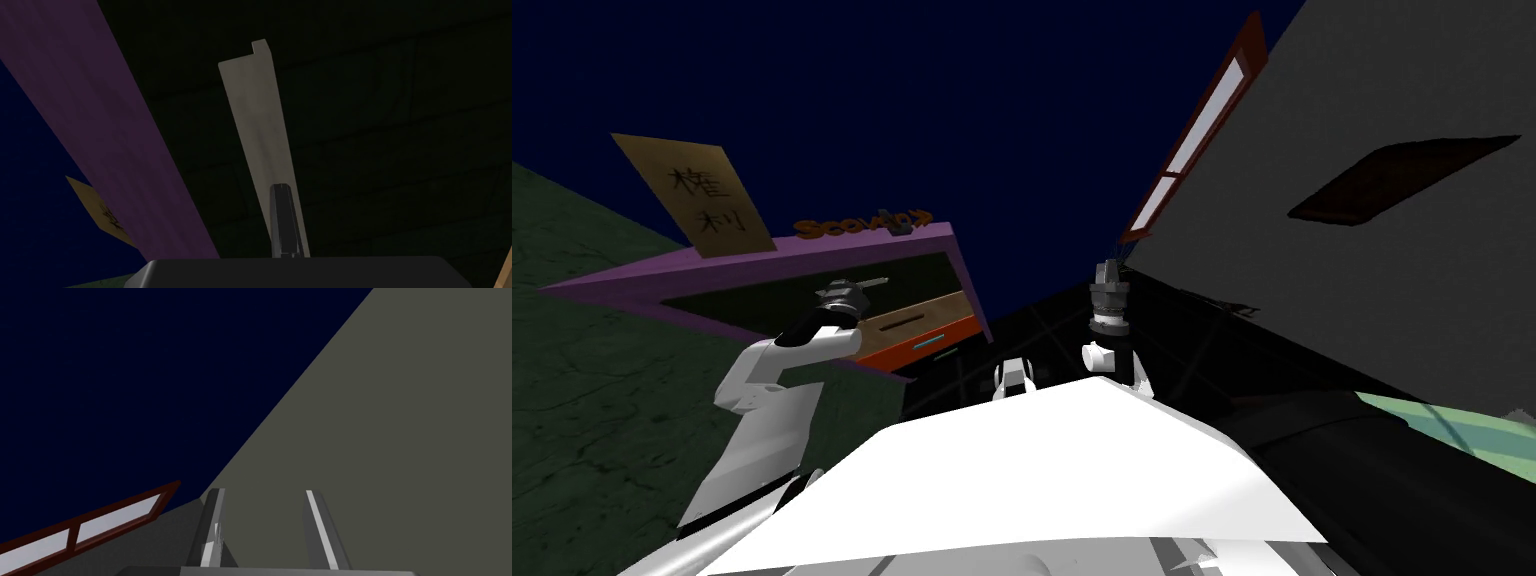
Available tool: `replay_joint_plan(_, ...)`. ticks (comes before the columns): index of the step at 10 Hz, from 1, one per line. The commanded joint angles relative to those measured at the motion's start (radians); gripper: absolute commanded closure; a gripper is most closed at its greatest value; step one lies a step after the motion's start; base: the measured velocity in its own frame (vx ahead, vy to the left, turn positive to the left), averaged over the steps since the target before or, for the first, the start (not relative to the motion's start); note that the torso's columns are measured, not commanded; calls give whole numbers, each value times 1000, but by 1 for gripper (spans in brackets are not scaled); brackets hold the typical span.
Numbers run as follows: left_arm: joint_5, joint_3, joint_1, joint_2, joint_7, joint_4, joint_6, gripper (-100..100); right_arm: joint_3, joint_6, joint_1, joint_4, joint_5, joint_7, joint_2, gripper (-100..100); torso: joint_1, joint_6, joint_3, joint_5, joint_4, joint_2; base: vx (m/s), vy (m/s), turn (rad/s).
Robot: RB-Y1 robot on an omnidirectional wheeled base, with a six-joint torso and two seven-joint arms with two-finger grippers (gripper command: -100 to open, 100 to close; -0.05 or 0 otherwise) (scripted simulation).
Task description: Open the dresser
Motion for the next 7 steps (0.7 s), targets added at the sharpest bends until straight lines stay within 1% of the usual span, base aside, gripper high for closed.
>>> replay_joint_plan(1, -3, -42, 41, -10, 0, -80, 9, 100, 0, 0, 0, 0, 0, 0, 0, 0, 0, -1, 1, 0, 0, 0, 122, 36, 208)
replay_joint_plan(2, -6, -80, 76, -18, -1, -110, 16, 100, 0, 0, 0, 0, 0, 0, 0, 0, 0, 1, 2, 0, 1, 3, 140, 58, 376)
replay_joint_plan(3, -6, -80, 76, -18, -1, -130, 16, 100, 0, 0, 0, 0, 0, 0, 0, 0, 2, 0, 1, 0, 1, 1, 131, 35, 147)
replay_joint_plan(4, -6, -80, 76, -18, -1, -150, 16, 100, 0, 0, 0, 0, 0, 0, 0, 0, -2, 1, 2, 0, 1, 4, 48, 8, -26)
replay_joint_plan(5, -9, -119, 110, -26, -1, -182, 23, 100, 0, 0, 0, 0, 0, 0, 0, 0, -5, 2, 5, -2, 3, 9, 75, 23, 346)
replay_joint_plan(6, -9, -119, 110, -26, -1, -212, 23, 100, 0, 0, 0, 0, 0, 0, 0, 0, -4, -1, 6, -2, 3, 8, 96, 15, 217)
replay_joint_plan(7, -9, -119, 110, -26, -1, -218, 23, 100, 0, 0, 0, 0, 0, 0, 0, 0, -4, 1, 4, -2, 2, 6, 47, 6, -11)
